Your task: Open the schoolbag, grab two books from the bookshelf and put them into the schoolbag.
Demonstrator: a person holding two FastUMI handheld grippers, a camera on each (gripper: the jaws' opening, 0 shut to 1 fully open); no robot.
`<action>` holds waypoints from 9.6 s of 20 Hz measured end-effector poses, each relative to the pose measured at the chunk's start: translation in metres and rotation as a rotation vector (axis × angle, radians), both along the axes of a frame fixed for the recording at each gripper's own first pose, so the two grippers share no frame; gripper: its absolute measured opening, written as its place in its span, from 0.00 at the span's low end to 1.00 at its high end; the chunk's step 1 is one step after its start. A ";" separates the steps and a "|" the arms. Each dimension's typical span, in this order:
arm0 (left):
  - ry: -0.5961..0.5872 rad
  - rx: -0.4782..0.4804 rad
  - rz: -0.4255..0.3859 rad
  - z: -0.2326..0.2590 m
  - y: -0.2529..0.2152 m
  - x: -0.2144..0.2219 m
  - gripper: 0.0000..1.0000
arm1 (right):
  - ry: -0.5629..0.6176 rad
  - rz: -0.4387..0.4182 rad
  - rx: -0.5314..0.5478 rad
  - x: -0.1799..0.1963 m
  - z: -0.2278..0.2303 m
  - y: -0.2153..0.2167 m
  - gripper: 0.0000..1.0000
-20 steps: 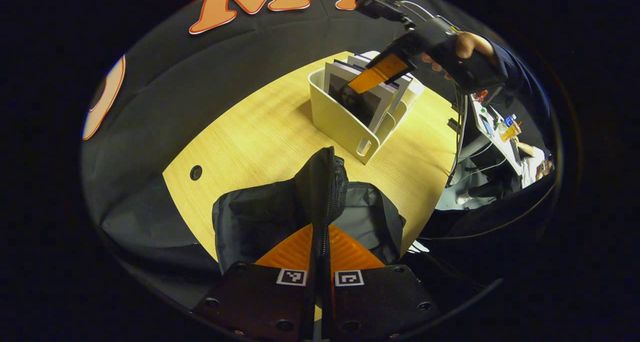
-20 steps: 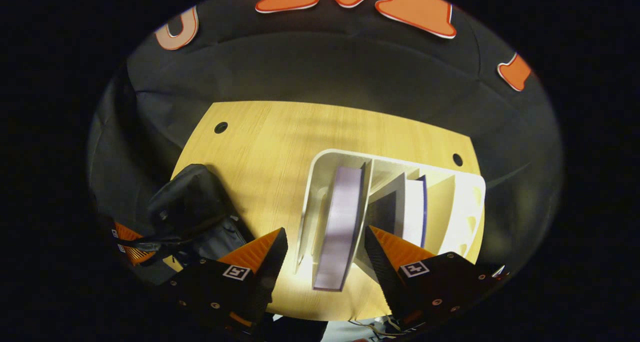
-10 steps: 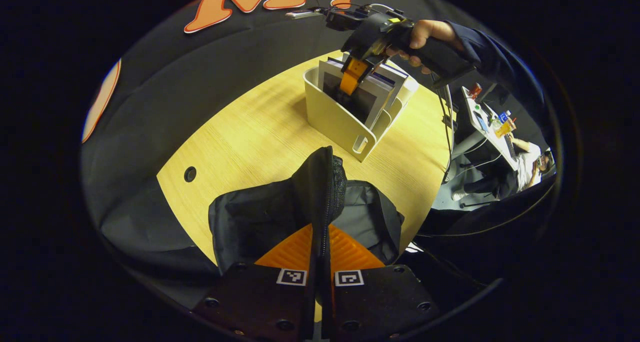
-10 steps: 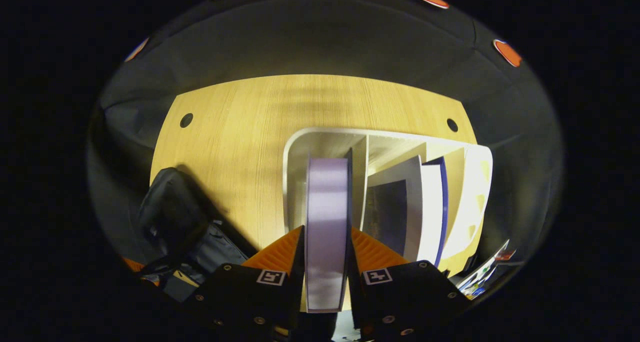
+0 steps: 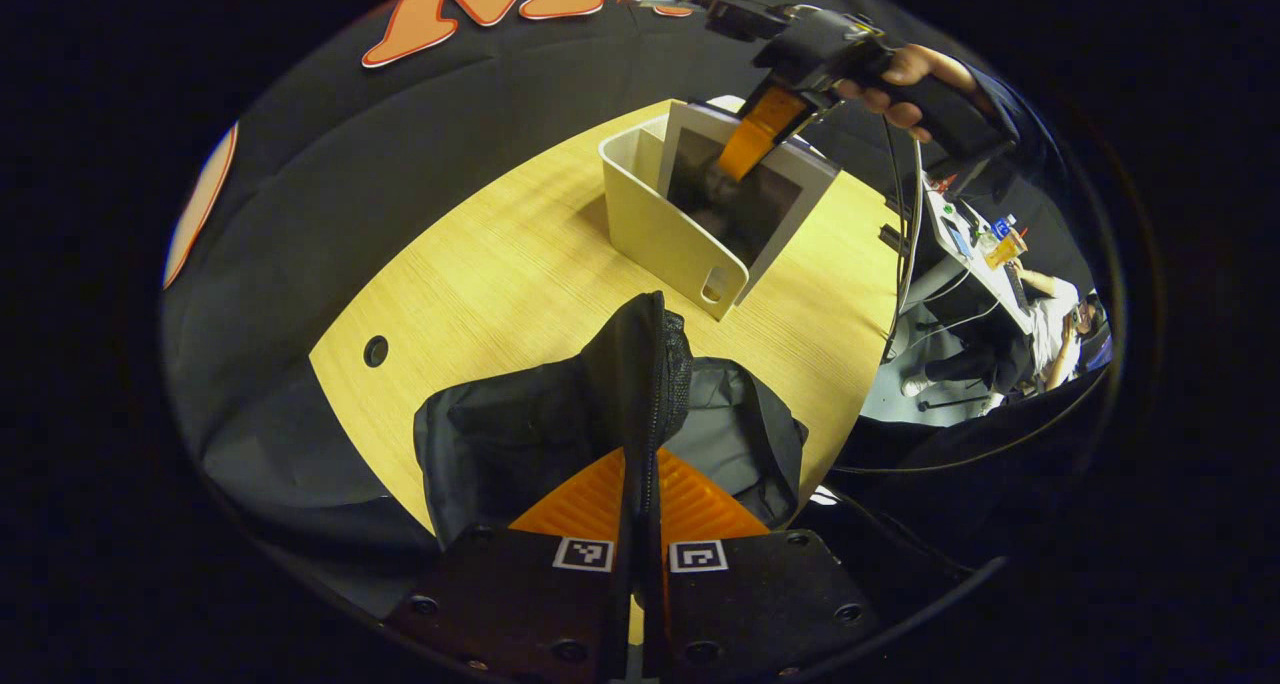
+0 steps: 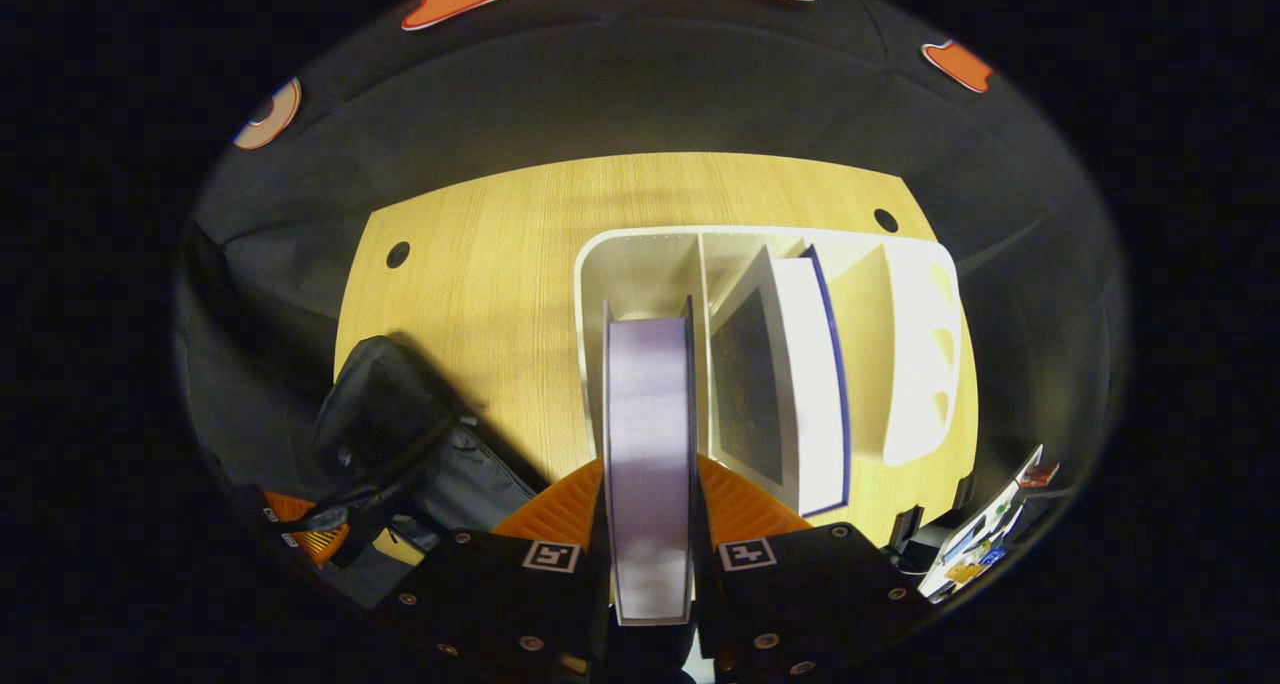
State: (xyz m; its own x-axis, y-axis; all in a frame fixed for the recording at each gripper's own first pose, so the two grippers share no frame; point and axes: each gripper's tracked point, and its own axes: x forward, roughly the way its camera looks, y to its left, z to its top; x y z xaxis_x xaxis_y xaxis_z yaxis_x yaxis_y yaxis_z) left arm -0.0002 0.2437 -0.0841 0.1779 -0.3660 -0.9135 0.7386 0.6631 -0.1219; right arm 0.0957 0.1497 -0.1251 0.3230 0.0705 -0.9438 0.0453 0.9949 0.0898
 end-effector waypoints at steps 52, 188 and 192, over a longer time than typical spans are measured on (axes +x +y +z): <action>-0.032 -0.104 0.157 0.016 -0.029 0.006 0.06 | -0.206 -0.279 0.982 -0.159 -0.056 0.111 0.32; -0.028 -0.108 0.211 -0.027 -0.030 -0.036 0.07 | 0.013 -0.195 0.138 -0.171 -0.006 -0.077 0.36; -0.035 -0.115 0.187 -0.028 -0.030 -0.037 0.07 | -0.022 -0.247 0.162 -0.186 -0.006 -0.073 0.36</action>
State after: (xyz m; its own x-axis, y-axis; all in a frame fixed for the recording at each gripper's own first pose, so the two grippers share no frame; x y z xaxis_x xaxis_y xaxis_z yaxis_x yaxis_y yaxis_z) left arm -0.0370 0.2134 -0.1122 0.2831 -0.4250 -0.8598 0.6092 0.7721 -0.1811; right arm -0.0905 0.0769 -0.1308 0.3689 0.1364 -0.9194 0.2803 0.9268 0.2500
